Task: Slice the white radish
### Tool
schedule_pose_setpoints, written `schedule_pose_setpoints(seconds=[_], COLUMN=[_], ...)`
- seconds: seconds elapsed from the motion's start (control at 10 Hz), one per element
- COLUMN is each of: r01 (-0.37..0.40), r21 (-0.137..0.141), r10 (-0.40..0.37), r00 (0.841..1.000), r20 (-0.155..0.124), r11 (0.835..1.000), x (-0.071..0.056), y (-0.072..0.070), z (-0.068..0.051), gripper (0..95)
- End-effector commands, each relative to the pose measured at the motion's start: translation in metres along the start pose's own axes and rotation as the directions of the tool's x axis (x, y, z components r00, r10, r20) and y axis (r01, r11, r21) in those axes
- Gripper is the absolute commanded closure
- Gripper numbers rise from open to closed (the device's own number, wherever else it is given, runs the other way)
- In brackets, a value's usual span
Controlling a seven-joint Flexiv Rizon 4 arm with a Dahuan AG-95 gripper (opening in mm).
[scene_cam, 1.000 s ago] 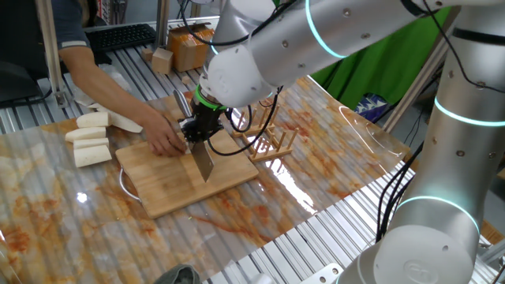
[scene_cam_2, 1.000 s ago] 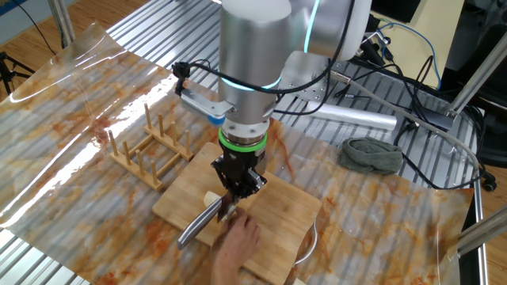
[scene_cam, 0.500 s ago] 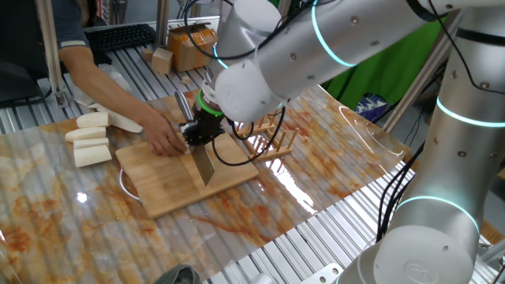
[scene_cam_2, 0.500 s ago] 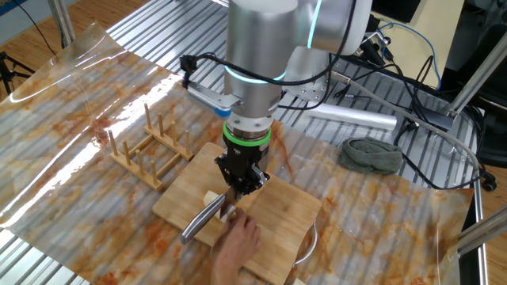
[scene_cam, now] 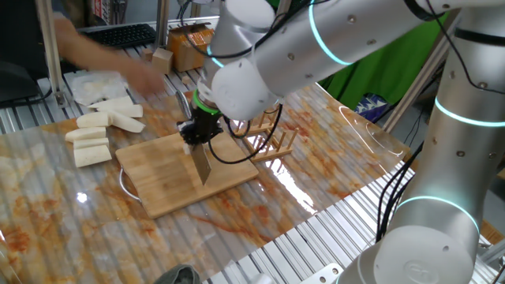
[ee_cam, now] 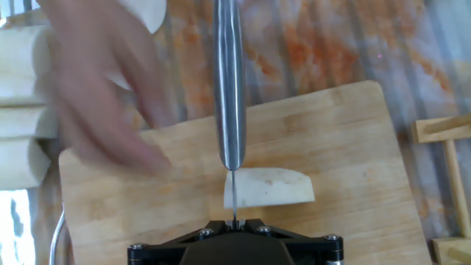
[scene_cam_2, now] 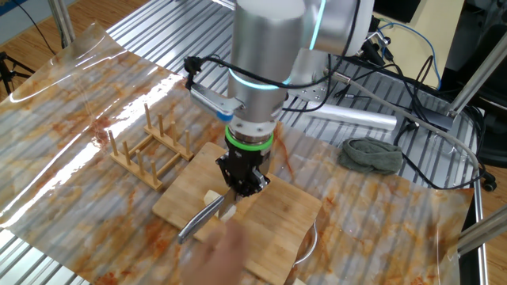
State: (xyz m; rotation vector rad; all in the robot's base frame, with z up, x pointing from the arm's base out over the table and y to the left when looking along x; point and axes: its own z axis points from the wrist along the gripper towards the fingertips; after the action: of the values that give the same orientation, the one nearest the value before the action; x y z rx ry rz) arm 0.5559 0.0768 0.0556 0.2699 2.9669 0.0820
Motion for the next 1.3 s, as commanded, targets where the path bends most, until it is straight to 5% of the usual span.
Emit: schedule_pose_setpoints(seconds=[0.1,0.3,0.4,1.3], r01=[0.011,0.015,0.029,0.049], r21=[0.049,0.054,0.058,0.038], r10=[-0.011,-0.013,-0.024,-0.046], r00=[1.0,0.999,0.996,0.995], r20=[-0.002,-0.037,-0.086,-0.089], r11=[0.999,0.998,0.998,0.998], x=[-0.001,-0.006,-0.01,-0.008], y=[-0.001,-0.001,-0.001,0.0], z=[-0.006,-0.008,-0.009,-0.006], gripper=[95.0,95.0,95.0,95.0])
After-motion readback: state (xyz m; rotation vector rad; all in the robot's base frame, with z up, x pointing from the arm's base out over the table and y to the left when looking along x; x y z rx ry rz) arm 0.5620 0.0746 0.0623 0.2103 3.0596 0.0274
